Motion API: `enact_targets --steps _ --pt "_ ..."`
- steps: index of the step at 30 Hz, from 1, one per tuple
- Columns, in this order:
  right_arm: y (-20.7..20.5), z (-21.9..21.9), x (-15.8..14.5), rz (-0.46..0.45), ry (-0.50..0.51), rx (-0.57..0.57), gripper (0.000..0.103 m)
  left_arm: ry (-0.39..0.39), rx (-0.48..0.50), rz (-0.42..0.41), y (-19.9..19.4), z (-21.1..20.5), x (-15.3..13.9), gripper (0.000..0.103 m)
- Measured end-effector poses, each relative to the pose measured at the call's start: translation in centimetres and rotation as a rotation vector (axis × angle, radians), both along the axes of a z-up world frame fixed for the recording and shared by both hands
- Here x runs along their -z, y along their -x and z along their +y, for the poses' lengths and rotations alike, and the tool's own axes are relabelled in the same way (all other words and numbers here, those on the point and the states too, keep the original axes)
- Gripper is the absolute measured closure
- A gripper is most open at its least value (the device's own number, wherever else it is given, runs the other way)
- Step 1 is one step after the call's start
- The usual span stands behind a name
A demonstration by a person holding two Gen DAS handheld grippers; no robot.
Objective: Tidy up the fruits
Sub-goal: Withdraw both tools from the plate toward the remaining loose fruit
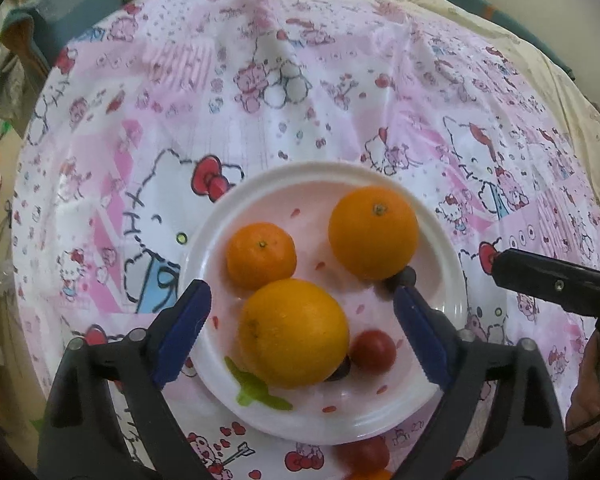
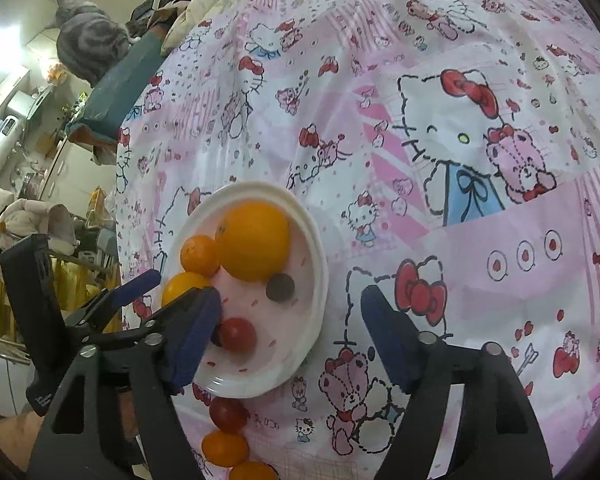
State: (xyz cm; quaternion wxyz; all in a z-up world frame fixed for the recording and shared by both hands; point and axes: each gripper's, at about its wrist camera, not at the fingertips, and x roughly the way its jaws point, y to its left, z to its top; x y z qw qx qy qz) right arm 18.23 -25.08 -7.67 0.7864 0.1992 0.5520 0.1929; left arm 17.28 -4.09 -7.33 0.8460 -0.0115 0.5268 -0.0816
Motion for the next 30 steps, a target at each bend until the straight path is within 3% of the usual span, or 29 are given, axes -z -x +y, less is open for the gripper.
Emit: enact_targets --steps 15,21,30 --pt "1.9 -1.9 -2.8 -0.065 -0.006 0.045 0.019 0.033 -0.060 -0.125 3.3 1.6 -4.8 0.012" --pt "3.8 -2.6 -3.3 -0.040 -0.080 0.071 0.019 0.027 -0.089 -0.177 5.2 2.4 -6.5 0.012" --pt "7.7 -3.3 -4.5 -0.051 -0.098 0.077 0.019 0.020 -0.092 -0.204 8.9 3.4 -8.4 0.012"
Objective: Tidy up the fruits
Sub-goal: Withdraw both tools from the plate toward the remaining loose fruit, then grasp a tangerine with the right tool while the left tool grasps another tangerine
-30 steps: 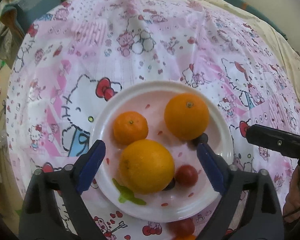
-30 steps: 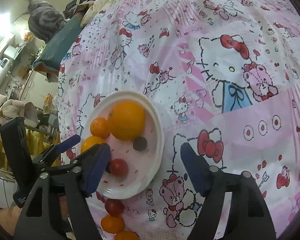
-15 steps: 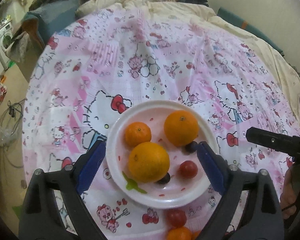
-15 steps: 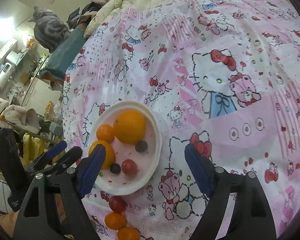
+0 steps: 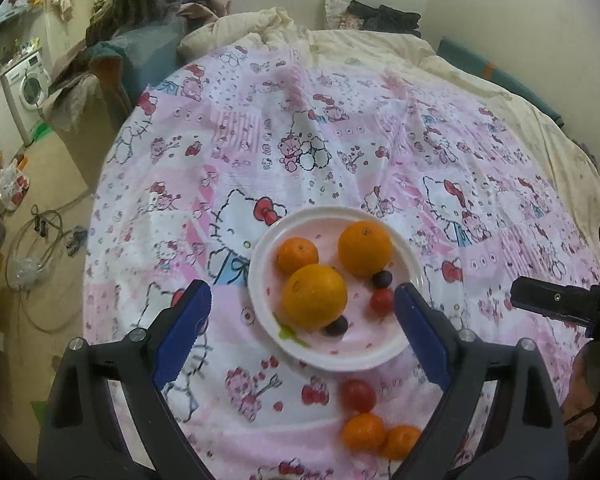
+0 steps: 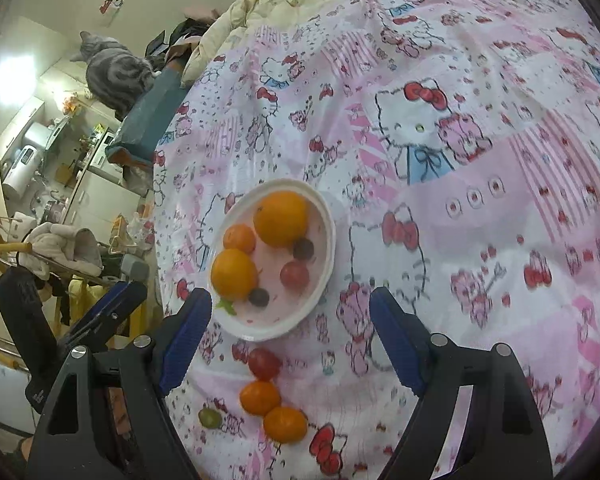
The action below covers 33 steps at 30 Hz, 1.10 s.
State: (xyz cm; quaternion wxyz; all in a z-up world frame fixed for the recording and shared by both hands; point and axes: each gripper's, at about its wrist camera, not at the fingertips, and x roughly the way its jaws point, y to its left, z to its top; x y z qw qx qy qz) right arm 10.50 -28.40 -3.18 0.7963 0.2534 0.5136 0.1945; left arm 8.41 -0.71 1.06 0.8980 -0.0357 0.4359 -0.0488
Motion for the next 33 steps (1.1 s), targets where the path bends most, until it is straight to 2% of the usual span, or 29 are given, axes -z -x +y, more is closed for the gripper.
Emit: enact_targets --steps 8,13,17,20,23,27,33 --pt "2.8 0.2 0.3 0.024 0.015 -0.009 0.019 0.011 0.021 0.008 3.9 0.7 -0.5 0.012" --pt "3.6 0.8 1.2 0.054 0.023 -0.021 0.019 -0.007 -0.009 0.022 5.6 1.3 0.0 0.012" --pt "3.7 2.1 3.0 0.124 0.033 -0.065 0.019 0.008 -0.057 0.069 6.1 2.2 1.3 0.012" --pt "4.0 3.9 4.4 0.182 0.045 -0.147 0.019 0.031 -0.095 0.090 6.0 2.8 1.9 0.012" --pt "4.6 6.4 5.4 0.198 0.124 -0.255 0.019 0.041 -0.120 0.108 5.8 3.2 2.4 0.012" --pt "5.8 9.5 6.7 0.191 0.277 -0.378 0.019 0.045 -0.142 0.140 5.4 3.4 3.1 0.012" --pt "6.9 12.4 8.1 0.152 0.427 -0.493 0.020 0.042 -0.135 0.157 5.1 3.0 3.5 0.012"
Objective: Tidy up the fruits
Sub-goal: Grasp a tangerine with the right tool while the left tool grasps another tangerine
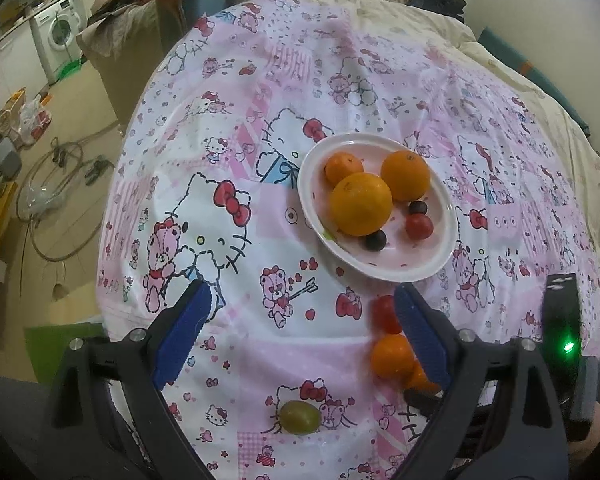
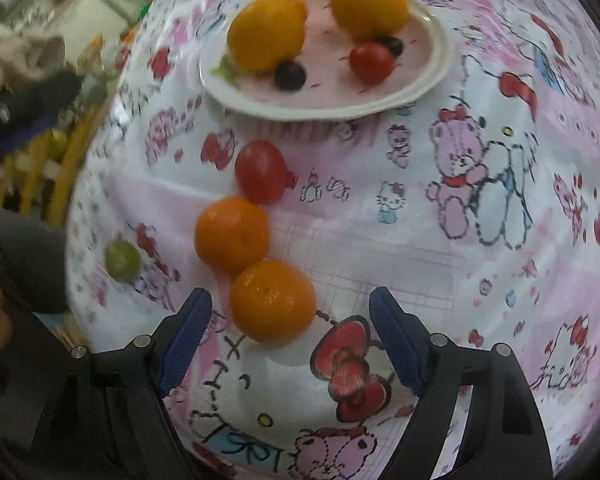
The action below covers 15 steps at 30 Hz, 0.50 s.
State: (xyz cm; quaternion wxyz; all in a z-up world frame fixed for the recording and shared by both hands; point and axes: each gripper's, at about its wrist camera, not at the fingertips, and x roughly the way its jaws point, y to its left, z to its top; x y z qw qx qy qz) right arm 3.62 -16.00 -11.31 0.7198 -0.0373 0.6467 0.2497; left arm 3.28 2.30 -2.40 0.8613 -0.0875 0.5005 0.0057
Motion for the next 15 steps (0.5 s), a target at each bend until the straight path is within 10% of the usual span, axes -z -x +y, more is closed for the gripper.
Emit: enact_targets --steps 4,8,15 --pt "0.4 1.2 0.3 -0.036 0.036 -0.061 0.027 0.001 0.008 0.014 -0.1 -0.2 0.3 0.012" --pt "0.6 1.6 0.5 -0.046 0.028 -0.092 0.059 -0.007 0.011 0.025 -0.3 -0.4 0.7 0.012" --pt "0.2 -1.2 -1.5 -0.027 -0.060 -0.019 0.059 -0.040 0.056 0.039 0.1 -1.6 1.5 0.012"
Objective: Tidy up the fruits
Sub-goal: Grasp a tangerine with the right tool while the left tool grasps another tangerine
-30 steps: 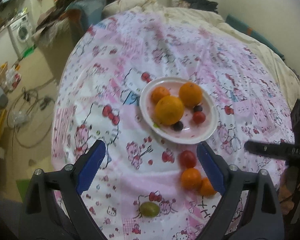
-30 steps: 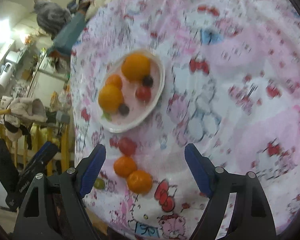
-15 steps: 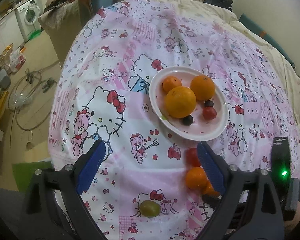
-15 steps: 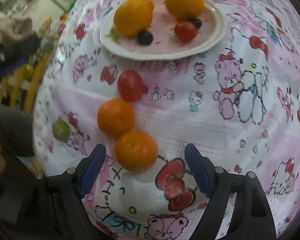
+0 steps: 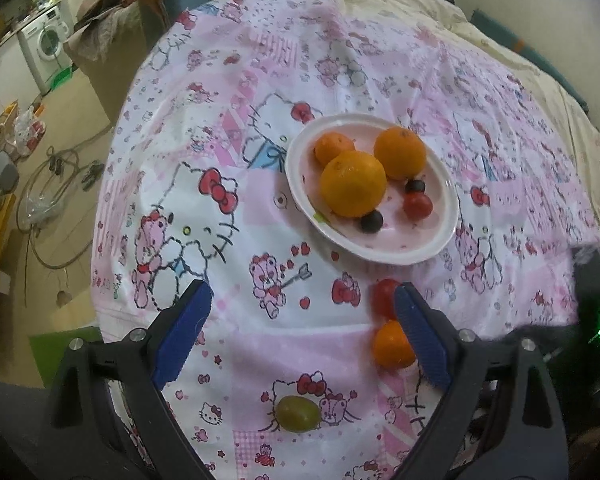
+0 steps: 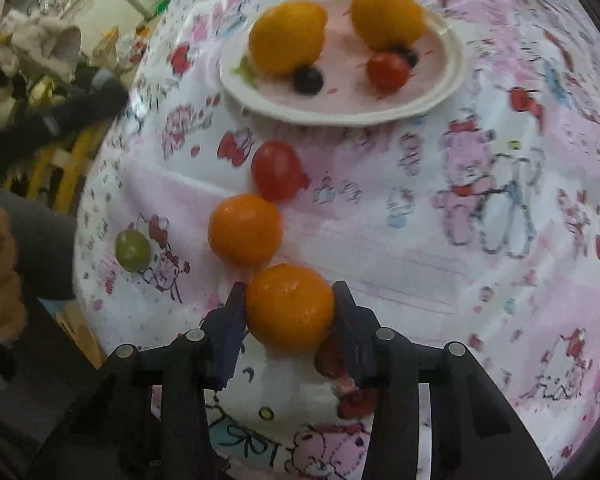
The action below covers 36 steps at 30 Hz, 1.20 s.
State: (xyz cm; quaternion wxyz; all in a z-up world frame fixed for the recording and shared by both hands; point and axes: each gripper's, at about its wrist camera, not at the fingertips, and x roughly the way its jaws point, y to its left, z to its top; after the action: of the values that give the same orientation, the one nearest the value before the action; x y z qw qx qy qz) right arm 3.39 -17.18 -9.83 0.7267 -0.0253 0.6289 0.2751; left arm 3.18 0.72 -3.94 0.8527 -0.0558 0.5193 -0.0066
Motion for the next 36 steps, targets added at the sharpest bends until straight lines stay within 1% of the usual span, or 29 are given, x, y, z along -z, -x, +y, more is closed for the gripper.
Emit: enact_targets --steps 3,5,9,13,15,17,19,20,21,22,23,25,26,27,30,36 --pt "-0.4 -1.9 -1.5 -0.025 -0.043 0.069 0.059 0.011 0.033 0.033 -0.1 -0.8 0.8 0.013" --pt "-0.8 -3.5 -2.5 -0.055 -0.067 0.134 0.059 0.023 0.061 0.054 -0.1 -1.6 1.3 0.013" --pt "-1.9 -6.5 -3.9 -0.103 -0.116 0.272 0.059 0.027 0.139 0.095 0.1 -4.0 2.3 0.022" --pt "-2.4 -8.4 -4.7 -0.118 -0.143 0.376 0.059 0.022 0.196 0.134 0.2 -6.4 3.6 0.022" --pt "-2.6 -9.1 -5.1 -0.123 -0.164 0.409 0.059 0.016 0.219 0.152 0.3 -7.5 4.2 0.022" --pt "-3.2 -9.2 -5.1 -0.122 -0.181 0.428 0.059 -0.013 0.239 0.170 0.4 -8.5 5.0 0.022" --pt "-3.3 -9.7 -5.4 -0.117 -0.196 0.440 0.059 -0.034 0.254 0.186 0.5 -9.3 5.6 0.027" --pt "-3.3 -10.0 -5.5 -0.116 -0.202 0.442 0.059 -0.038 0.267 0.192 0.5 -9.7 6.0 0.037" --pt "-3.4 -9.9 -5.5 -0.116 -0.209 0.444 0.059 -0.048 0.288 0.195 0.5 -10.2 6.3 0.042" --pt "-3.3 -10.2 -5.7 -0.114 -0.217 0.443 0.059 -0.063 0.299 0.196 0.5 -10.5 6.5 0.043" --pt "-3.4 -10.0 -5.7 -0.114 -0.219 0.439 0.059 -0.095 0.312 0.197 0.6 -10.9 6.7 0.044" --pt "-3.3 -9.8 -5.9 -0.121 -0.217 0.433 0.059 -0.157 0.318 0.178 0.9 -11.3 6.8 0.055" --pt "-3.3 -9.7 -6.0 -0.119 -0.224 0.431 0.059 -0.173 0.317 0.168 1.0 -11.3 6.7 0.065" --pt "-3.3 -9.7 -6.1 -0.119 -0.228 0.429 0.059 -0.176 0.319 0.161 1.1 -11.3 6.6 0.066" --pt "-3.3 -9.6 -6.4 -0.129 -0.230 0.421 0.059 -0.135 0.306 0.171 1.1 -10.6 6.2 0.067" --pt "-3.4 -9.5 -6.6 -0.129 -0.238 0.419 0.059 -0.121 0.291 0.154 1.5 -9.3 4.8 0.067"
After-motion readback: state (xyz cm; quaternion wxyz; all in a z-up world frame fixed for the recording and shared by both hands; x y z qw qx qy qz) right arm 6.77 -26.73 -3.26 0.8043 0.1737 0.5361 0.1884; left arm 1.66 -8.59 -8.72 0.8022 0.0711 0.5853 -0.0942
